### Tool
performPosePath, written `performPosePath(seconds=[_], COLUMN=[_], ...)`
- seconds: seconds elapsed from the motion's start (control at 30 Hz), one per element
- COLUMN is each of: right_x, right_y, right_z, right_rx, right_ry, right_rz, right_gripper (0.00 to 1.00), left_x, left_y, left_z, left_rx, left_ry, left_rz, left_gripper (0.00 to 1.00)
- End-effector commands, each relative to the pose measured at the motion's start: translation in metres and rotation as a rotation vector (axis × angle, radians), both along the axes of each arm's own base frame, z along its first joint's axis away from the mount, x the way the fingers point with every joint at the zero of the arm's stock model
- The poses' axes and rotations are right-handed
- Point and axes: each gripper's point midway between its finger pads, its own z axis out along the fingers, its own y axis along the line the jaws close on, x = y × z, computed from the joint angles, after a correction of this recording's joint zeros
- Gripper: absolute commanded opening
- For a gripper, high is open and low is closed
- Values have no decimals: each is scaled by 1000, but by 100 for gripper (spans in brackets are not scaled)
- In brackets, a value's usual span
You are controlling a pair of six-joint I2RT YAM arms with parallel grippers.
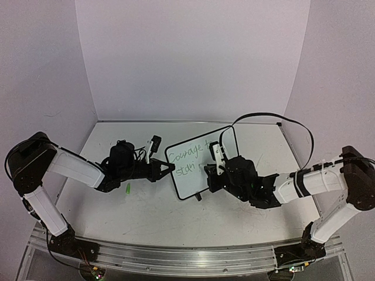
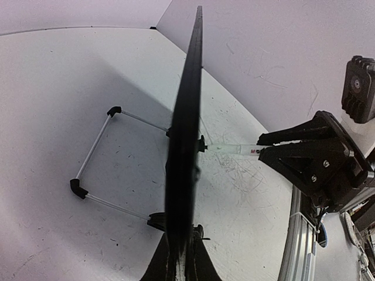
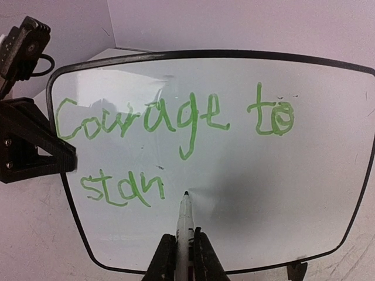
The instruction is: Write a sentence on the whiteboard
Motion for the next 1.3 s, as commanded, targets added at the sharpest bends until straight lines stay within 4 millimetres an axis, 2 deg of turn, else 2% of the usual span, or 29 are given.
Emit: performPosePath(seconds=[0.0,0.63,0.9,1.27], right_x=[3,14,17,6], right_y=[9,8,15,16], right_z=[17,11,23,6], right_rx=[66,44,62,49], right_ry=[-28,-27,-57,-2], right_rz=[22,-46,-26,16], right_gripper=[0,0,0,0], left_x=[2,1,2,2], left_y=[6,7,6,6], left_z=[-6,-6,-7,-8], left_rx=[45,48,49,51], left_ry=[-22,-25,-24,-22], left_rz=[16,18,17,15], left_gripper=[0,0,0,0])
